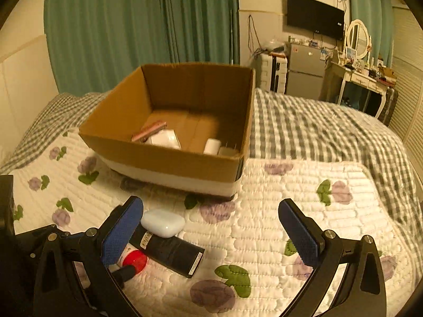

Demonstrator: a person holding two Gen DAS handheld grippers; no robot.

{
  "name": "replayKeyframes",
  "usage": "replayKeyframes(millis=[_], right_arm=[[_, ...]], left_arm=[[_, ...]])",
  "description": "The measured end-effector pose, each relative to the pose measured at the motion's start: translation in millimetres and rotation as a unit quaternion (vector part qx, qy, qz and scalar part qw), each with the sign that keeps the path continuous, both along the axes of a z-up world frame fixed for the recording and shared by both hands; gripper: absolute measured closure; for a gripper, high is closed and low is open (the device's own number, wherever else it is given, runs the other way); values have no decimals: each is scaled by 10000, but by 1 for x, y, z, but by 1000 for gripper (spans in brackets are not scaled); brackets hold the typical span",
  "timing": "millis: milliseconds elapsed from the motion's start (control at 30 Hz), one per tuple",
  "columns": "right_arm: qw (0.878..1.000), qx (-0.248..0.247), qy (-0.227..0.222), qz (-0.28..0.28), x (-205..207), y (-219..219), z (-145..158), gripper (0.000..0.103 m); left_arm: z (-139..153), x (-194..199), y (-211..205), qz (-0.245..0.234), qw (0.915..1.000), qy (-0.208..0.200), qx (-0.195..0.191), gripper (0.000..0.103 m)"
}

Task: Organize rigid objects
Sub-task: 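Grasp the light blue earbud case with the right tool while the left tool grasps the white red-capped bottle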

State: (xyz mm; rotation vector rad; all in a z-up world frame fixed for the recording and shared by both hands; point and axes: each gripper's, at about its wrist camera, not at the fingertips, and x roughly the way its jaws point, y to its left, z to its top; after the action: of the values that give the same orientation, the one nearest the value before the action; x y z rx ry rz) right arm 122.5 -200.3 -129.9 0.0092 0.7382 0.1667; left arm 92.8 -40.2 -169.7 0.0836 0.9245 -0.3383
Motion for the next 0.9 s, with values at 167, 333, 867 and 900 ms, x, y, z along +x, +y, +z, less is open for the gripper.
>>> replayKeyframes(millis=[167, 333, 867, 900], right_arm=[[9996, 33, 264, 80, 10, 7, -19, 0], [9983, -11, 478, 320, 18, 21, -33, 1], [9878, 201, 1266, 882, 57, 54, -76, 45], [9877, 282, 1285, 847, 56, 50, -75, 45]], left_arm=[[-6, 7, -3, 272, 9991, -127, 306, 35], [-2, 8, 13, 416, 9991, 45, -46, 34], [-13, 25, 34, 483, 9980, 175, -379, 30], [-15, 26, 33, 479, 9980, 198, -371, 30]])
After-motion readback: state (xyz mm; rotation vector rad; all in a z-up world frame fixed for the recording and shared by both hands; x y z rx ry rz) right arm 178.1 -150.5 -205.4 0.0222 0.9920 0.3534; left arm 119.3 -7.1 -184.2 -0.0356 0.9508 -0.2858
